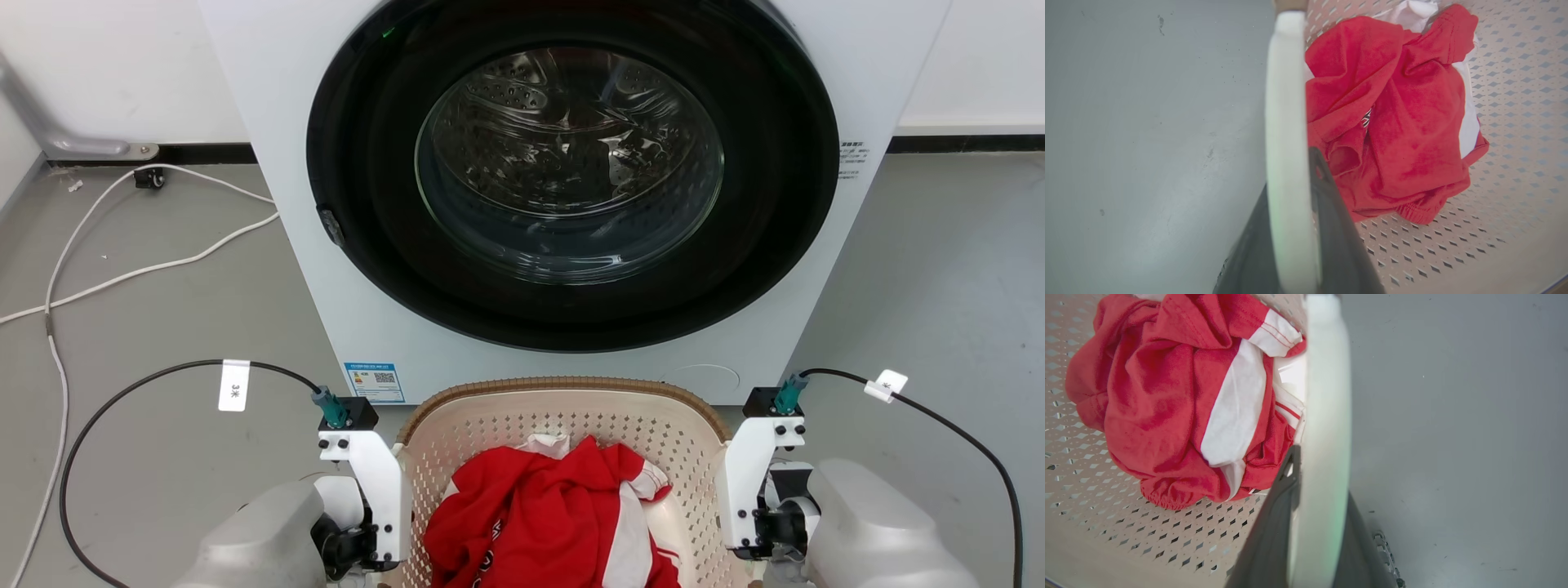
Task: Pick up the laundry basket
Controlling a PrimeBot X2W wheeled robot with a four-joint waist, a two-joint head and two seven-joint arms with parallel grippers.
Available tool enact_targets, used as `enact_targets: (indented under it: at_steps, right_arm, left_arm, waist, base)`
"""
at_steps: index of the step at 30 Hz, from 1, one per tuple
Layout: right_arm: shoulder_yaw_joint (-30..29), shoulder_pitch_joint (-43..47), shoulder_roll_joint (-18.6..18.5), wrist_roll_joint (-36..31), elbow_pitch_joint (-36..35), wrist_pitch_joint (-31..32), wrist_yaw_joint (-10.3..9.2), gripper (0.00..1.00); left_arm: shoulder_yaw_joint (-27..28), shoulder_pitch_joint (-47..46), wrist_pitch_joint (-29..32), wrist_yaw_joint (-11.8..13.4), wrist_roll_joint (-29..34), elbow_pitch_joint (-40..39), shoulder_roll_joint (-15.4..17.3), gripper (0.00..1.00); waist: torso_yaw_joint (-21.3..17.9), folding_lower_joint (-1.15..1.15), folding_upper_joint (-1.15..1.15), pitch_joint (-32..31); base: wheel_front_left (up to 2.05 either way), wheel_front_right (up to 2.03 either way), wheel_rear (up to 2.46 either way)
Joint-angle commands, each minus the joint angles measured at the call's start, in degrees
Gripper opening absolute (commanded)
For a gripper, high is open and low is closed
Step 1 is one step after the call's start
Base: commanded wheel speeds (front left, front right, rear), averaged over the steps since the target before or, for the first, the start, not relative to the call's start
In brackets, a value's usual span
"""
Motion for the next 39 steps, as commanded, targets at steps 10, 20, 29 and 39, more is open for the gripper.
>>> enact_targets:
  at_steps: [10,20,29,39]
  right_arm:
    - [-0.7,-0.1,0.6,-0.3,-0.3,0.8,0.30,0.00]
    - [-1.4,0.4,0.6,-0.8,-0.3,0.9,0.30,0.00]
    - [-2.1,0.4,0.6,-1.3,-0.3,1.1,0.30,0.00]
    - [-2.9,0.7,0.7,-1.9,-0.3,1.2,0.30,0.00]
  left_arm:
    - [-0.4,-0.4,0.1,-0.3,-0.4,-0.3,-0.6,0.00]
    - [-0.7,-0.5,0.0,-0.3,-0.6,-0.1,-0.6,0.00]
    - [-0.9,-0.6,-0.1,-0.3,-0.7,-0.2,-0.5,0.00]
    - [-1.1,-0.5,-0.2,-0.3,-0.9,-0.3,-0.5,0.00]
  waist:
    - [-0.1,0.00,0.00,0.1]
    - [0.0,0.00,0.00,0.1]
    - [0.0,0.00,0.00,0.2]
    - [0.1,0.00,0.00,0.1]
  base:
    - [0.00,0.00,0.00]
    - [0.00,0.00,0.00]
    - [0.00,0.00,0.00]
    - [0.00,0.00,0.00]
